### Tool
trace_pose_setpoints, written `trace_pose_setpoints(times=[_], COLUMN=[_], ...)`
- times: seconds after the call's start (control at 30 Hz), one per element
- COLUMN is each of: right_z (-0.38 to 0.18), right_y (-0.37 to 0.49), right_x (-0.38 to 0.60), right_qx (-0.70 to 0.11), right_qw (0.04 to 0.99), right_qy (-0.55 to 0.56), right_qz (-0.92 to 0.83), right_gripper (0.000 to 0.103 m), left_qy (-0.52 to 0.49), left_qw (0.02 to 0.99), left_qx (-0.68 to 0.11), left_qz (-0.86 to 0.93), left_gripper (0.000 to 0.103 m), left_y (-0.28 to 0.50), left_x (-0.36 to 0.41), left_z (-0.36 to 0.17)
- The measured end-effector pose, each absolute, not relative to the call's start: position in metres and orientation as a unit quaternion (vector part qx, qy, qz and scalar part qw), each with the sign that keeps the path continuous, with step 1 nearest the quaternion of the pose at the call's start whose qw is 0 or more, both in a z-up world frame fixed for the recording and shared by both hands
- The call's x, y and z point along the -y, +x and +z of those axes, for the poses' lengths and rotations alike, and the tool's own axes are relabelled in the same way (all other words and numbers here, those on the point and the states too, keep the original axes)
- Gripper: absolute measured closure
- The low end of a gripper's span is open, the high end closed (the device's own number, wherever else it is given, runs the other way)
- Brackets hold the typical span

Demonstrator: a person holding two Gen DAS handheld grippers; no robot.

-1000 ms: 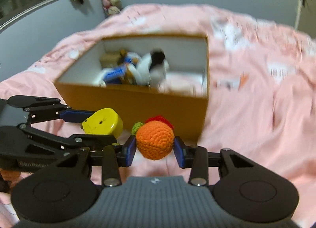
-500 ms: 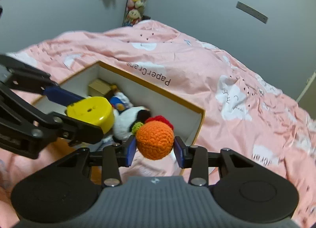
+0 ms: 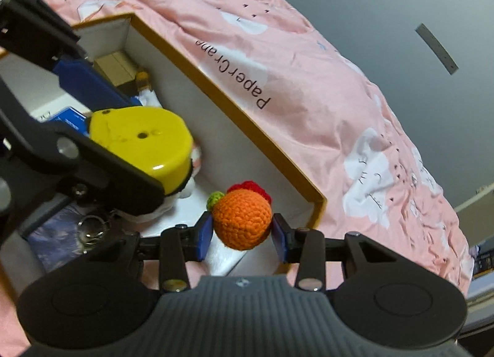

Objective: Organize objects
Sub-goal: 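Carry the tape measure and orange ball over the orange box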

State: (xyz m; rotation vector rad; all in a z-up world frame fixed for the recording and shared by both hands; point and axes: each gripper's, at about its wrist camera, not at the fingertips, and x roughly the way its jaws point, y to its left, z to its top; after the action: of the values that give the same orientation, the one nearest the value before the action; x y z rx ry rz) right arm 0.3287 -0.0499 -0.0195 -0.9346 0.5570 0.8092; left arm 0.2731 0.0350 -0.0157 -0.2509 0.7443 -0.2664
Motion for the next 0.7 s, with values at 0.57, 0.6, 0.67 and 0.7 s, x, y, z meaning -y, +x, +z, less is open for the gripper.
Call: trace_pose_setpoints(times=[0.57,0.6,0.67,0.7], right_z=[-0.029,-0.027,-0.023,-0.02], right_y=[0.344,0.344,0.34,0.338], right_x=[0.05,0.051,0.055,0.056], right_qx=[-0.239,-0.239,-0.233,-0.228], right_qw=[0.787,0.788,0.792,0.796], right_qy=[-0.436,-0.433,-0.427,-0.424], right_qz=[0.366,0.367,0.369,0.366], right_gripper=[0.054,0.052,0.052,0.052], left_qy=[-0.095,-0.093,-0.092,-0.09], left_qw=[0.916,0.916,0.916,0.916], left_qx=[-0.37,-0.37,-0.371,-0.371], left_qz=[-0.122,-0.123,-0.122,-0.121], left_gripper=[0.042,0.042,0.042,0.042], left_y=[0.293,0.293,0.293,0.294], left_x=[-0.027,-0.026,-0.025,-0.024], left_z=[-0.029,-0.029,-0.029,-0.029])
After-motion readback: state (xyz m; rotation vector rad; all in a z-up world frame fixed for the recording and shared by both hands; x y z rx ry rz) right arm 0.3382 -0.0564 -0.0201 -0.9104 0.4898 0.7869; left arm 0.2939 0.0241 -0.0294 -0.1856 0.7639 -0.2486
